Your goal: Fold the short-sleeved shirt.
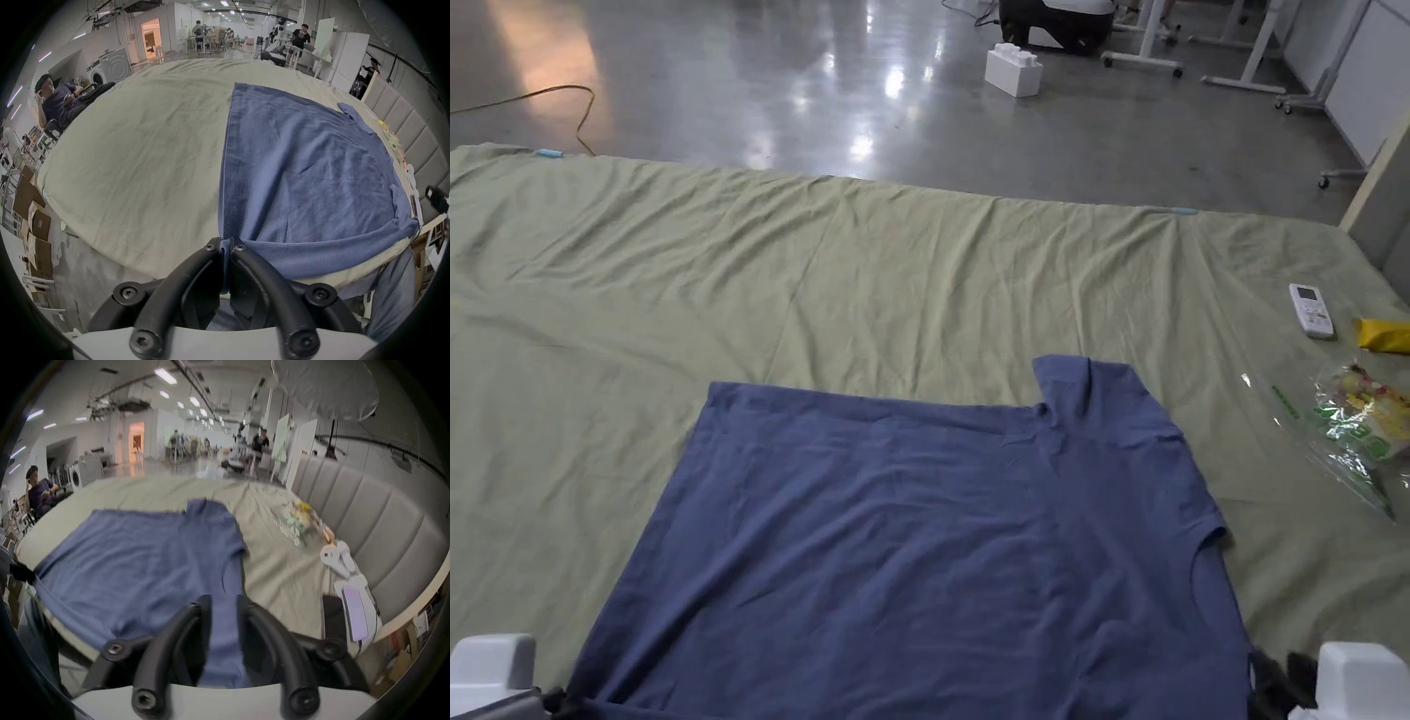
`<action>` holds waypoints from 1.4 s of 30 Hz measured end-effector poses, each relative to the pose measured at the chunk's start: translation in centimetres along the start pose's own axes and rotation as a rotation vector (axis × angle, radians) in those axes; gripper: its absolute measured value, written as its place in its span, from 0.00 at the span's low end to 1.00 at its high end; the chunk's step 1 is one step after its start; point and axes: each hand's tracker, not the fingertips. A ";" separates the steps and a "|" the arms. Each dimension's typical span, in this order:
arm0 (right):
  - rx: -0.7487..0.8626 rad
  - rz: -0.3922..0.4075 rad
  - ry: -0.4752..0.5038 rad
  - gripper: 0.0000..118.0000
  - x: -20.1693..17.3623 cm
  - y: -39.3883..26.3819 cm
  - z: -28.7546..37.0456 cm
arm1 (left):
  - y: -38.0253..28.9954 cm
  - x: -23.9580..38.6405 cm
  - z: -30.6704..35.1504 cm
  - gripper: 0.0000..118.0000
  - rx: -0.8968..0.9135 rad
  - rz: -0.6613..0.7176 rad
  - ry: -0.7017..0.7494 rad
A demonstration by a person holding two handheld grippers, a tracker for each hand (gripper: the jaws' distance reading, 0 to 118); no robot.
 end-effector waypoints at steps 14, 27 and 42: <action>-0.282 -0.087 0.045 0.45 0.0 -6.0 -5.4 | -0.6 0.5 -0.9 0.05 -0.009 -0.026 0.020; -0.272 0.098 -0.001 0.05 -1.4 -5.2 -3.8 | -0.8 0.2 -0.5 0.05 0.008 -0.006 0.002; -0.065 -0.002 0.025 0.05 -0.5 3.6 -3.0 | 5.4 0.5 0.8 0.05 0.167 -0.003 -0.045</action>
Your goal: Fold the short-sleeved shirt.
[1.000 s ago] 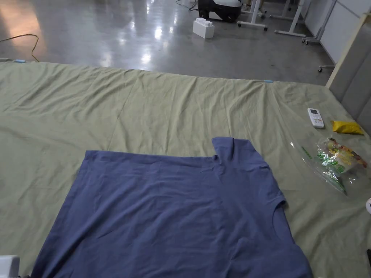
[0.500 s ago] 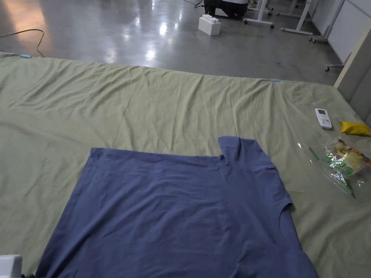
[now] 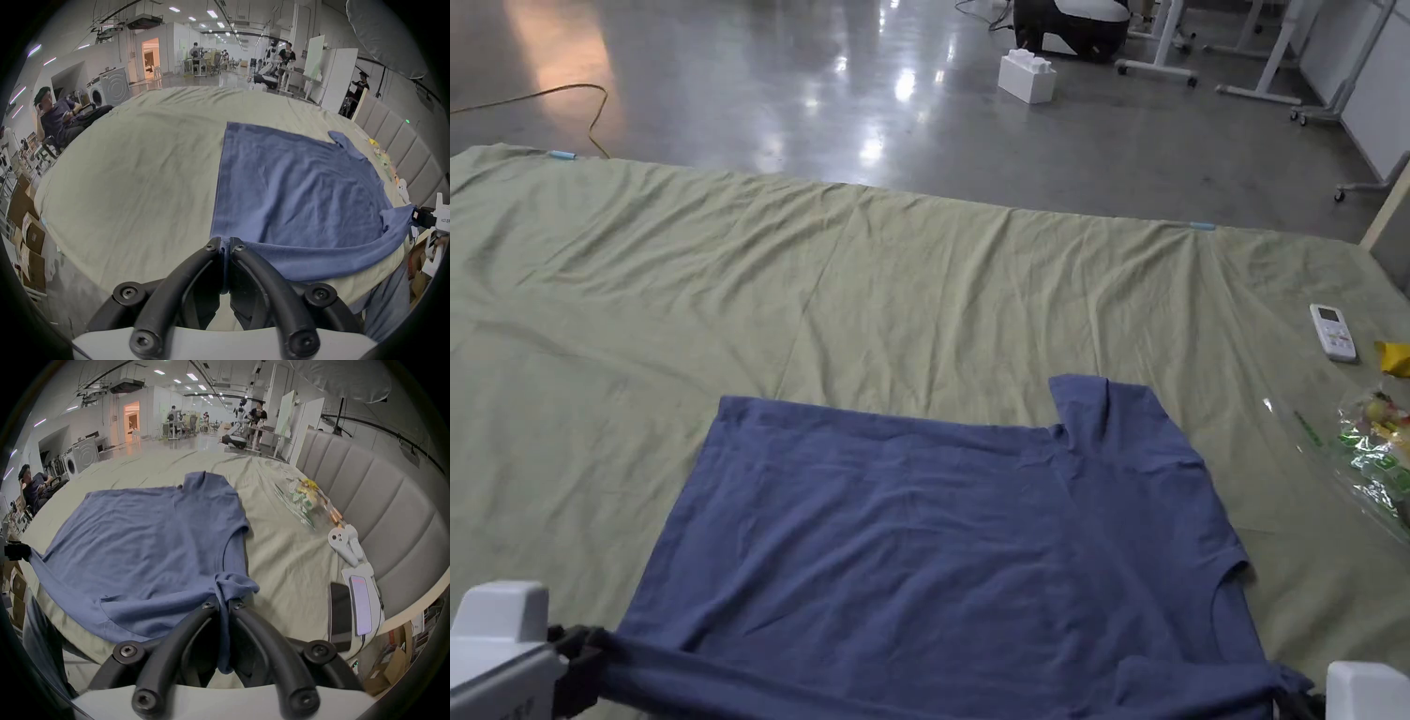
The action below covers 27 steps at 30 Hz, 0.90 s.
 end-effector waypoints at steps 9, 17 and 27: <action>0.049 -0.036 -0.003 0.05 1.0 7.1 -5.2 | 7.5 0.6 -4.0 0.05 0.060 0.050 0.013; -0.021 -0.083 0.010 0.05 1.0 10.4 -12.3 | 11.1 1.8 -10.4 0.05 0.023 0.027 0.040; -0.093 -0.038 -0.009 0.17 0.3 9.4 -17.8 | 11.0 1.7 -15.4 0.05 -0.050 0.027 0.085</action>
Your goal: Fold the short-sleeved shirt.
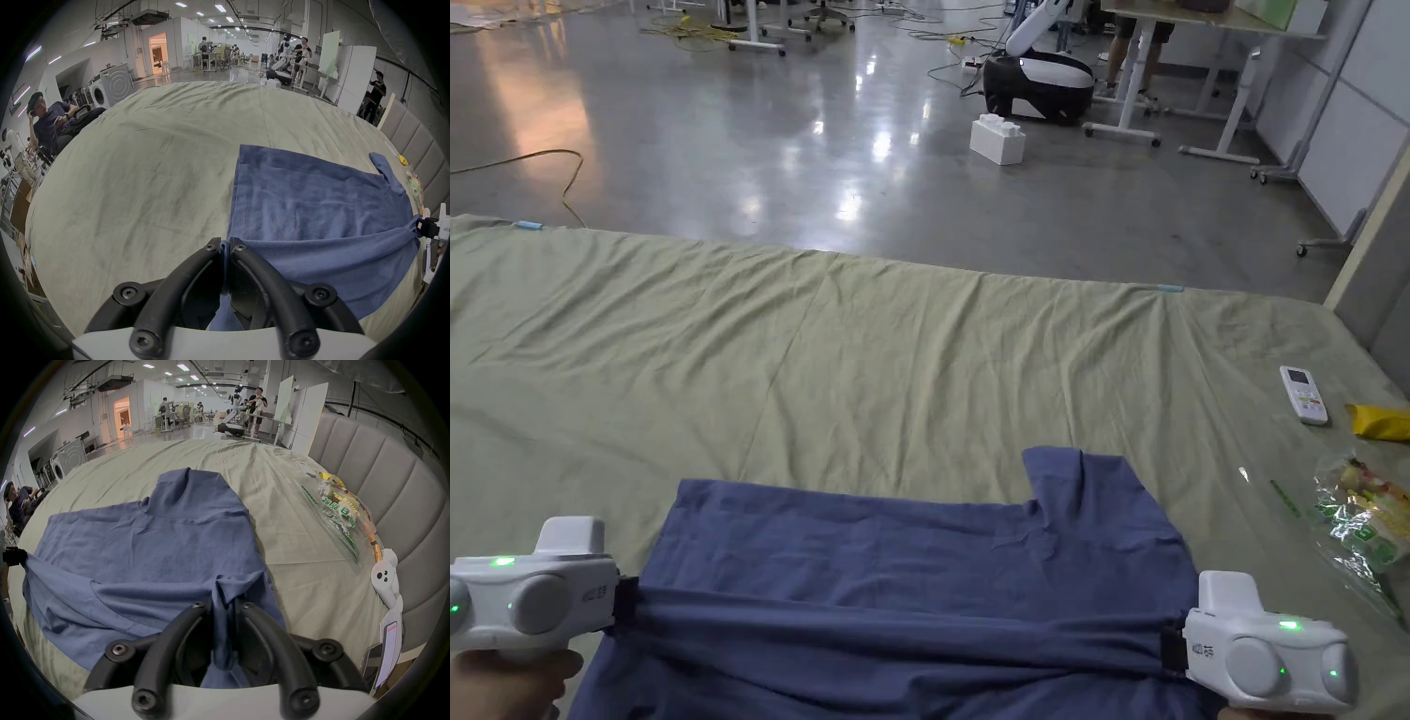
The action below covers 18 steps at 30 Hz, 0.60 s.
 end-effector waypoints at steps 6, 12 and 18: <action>0.148 0.029 -0.010 0.51 -0.7 -0.7 2.9 | -0.7 0.3 2.3 0.30 0.085 -0.018 -0.049; 0.454 0.008 0.003 0.56 -3.3 -0.4 9.8 | -1.5 1.7 7.6 0.56 0.298 -0.042 -0.071; 0.694 -0.051 0.004 0.36 -5.8 -2.1 16.7 | -4.4 3.6 14.1 0.49 0.557 -0.089 -0.057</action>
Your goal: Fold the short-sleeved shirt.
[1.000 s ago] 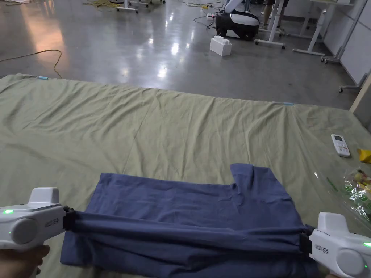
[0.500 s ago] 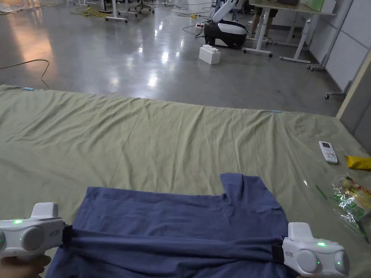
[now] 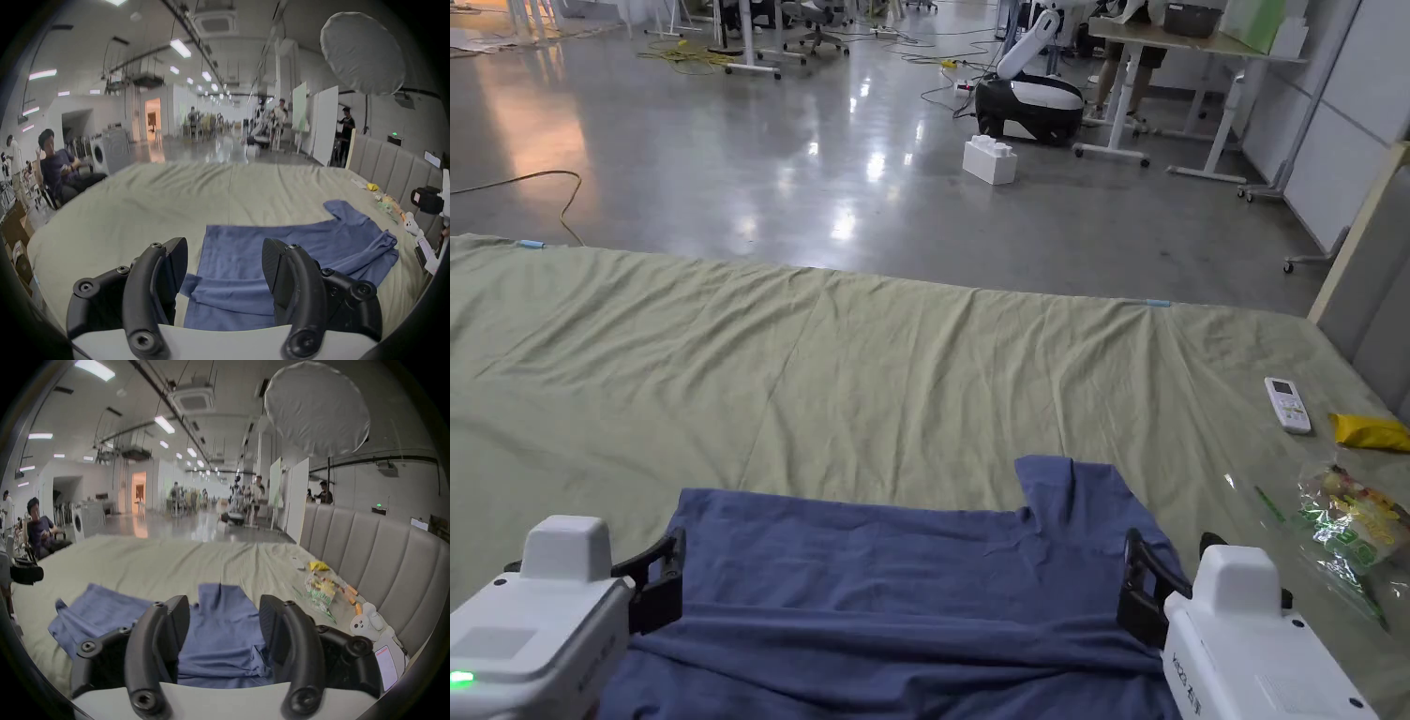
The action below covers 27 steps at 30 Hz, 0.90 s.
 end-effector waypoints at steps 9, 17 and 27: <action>0.179 0.023 -0.026 0.02 -2.3 0.6 5.5 | -0.3 2.6 7.7 0.04 0.195 -0.015 0.060; 0.239 0.008 -0.035 0.00 -2.2 0.9 7.4 | -0.6 1.7 9.1 0.03 0.149 -0.005 0.078; 0.153 0.026 -0.032 0.00 -1.8 -0.4 6.5 | -4.7 -2.7 -1.1 0.03 -0.350 -0.011 0.080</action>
